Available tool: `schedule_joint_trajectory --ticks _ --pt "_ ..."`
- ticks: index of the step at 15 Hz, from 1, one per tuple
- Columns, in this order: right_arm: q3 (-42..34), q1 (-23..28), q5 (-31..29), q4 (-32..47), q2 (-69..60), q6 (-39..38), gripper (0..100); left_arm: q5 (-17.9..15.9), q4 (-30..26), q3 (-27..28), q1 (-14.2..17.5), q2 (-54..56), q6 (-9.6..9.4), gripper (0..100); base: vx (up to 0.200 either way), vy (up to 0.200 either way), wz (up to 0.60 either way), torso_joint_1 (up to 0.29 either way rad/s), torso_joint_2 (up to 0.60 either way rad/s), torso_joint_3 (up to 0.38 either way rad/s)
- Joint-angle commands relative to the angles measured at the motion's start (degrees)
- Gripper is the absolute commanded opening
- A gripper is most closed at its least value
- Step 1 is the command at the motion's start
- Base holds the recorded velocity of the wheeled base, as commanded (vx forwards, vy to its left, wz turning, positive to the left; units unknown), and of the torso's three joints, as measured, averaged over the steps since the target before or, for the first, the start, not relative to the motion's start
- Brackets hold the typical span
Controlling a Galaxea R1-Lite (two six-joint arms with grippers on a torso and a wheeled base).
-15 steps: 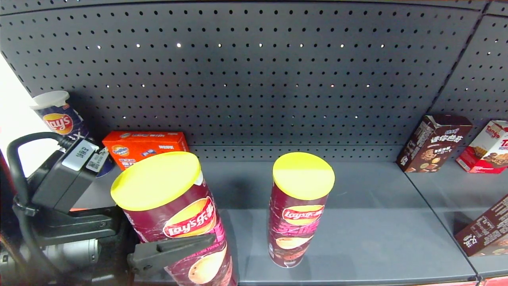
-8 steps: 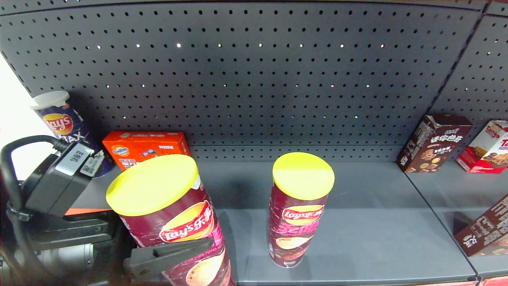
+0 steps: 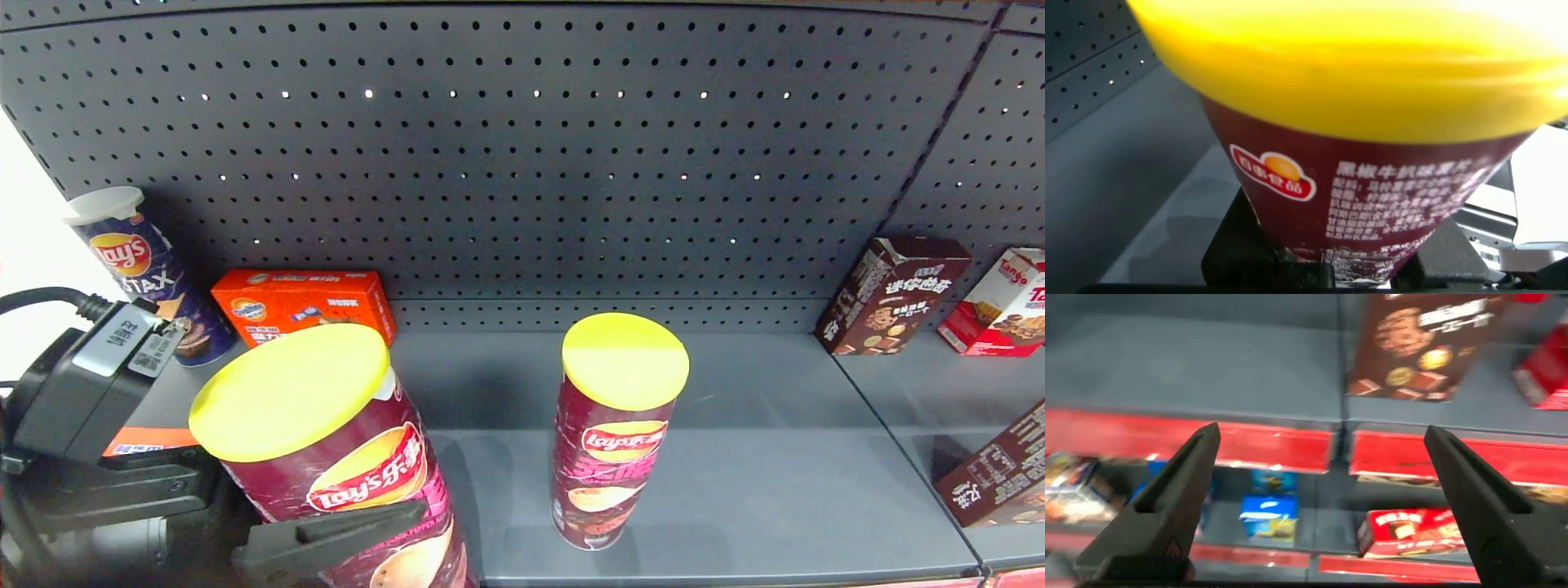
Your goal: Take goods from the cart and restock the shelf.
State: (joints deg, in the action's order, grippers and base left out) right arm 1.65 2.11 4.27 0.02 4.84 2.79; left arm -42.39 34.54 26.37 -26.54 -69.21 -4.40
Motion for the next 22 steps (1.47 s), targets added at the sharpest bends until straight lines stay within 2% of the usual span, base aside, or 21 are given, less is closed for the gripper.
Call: schedule_joint_trajectory --ticks 1,3,4,10,11,13,15,20,22 --pt "-0.2 1.1 0.0 0.0 0.7 0.3 100 0.0 0.0 -0.1 0.0 0.6 0.01 0 0.0 0.0 0.0 0.0 0.0 0.0" --pt "-1.3 -0.2 0.6 -0.6 -0.4 0.8 100 -0.6 0.1 0.4 0.3 0.6 0.01 0 0.0 0.0 0.0 0.0 0.0 0.0" --pt "-1.6 -2.4 0.0 -0.4 -4.8 0.5 100 -0.8 0.1 0.4 0.3 0.6 0.01 0 0.0 0.0 0.0 0.0 0.0 0.0" --pt "-1.6 -2.1 -2.2 -0.3 -4.8 -2.6 100 -1.7 0.0 0.7 0.2 0.8 0.18 0 0.0 0.0 0.0 0.0 0.0 0.0" --pt "-1.6 -2.1 -2.2 -0.3 -4.8 -2.7 100 -1.7 0.0 1.5 0.2 0.9 0.62 0 0.0 0.0 0.0 0.0 0.0 0.0" --pt "-1.6 -2.1 -2.2 -0.3 -4.8 -2.6 100 -0.8 0.0 2.1 0.4 1.0 2.82 0 0.0 0.0 0.0 0.0 0.0 0.0" --pt "-1.6 -2.1 -2.2 -0.3 -4.8 -2.6 100 1.0 -0.3 2.9 0.4 1.4 2.99 0 0.0 0.0 0.0 0.0 0.0 0.0" --pt "-1.6 -2.1 -2.2 -0.3 -4.8 -2.6 100 0.7 -0.6 4.7 0.5 0.7 3.7 0 0.0 0.0 0.0 0.0 0.0 0.0" --pt "-1.6 -2.1 -2.2 -0.3 -4.8 -2.6 100 0.8 -1.3 5.5 -0.4 -0.4 4.05 0 0.0 0.0 0.0 0.0 0.0 0.0"
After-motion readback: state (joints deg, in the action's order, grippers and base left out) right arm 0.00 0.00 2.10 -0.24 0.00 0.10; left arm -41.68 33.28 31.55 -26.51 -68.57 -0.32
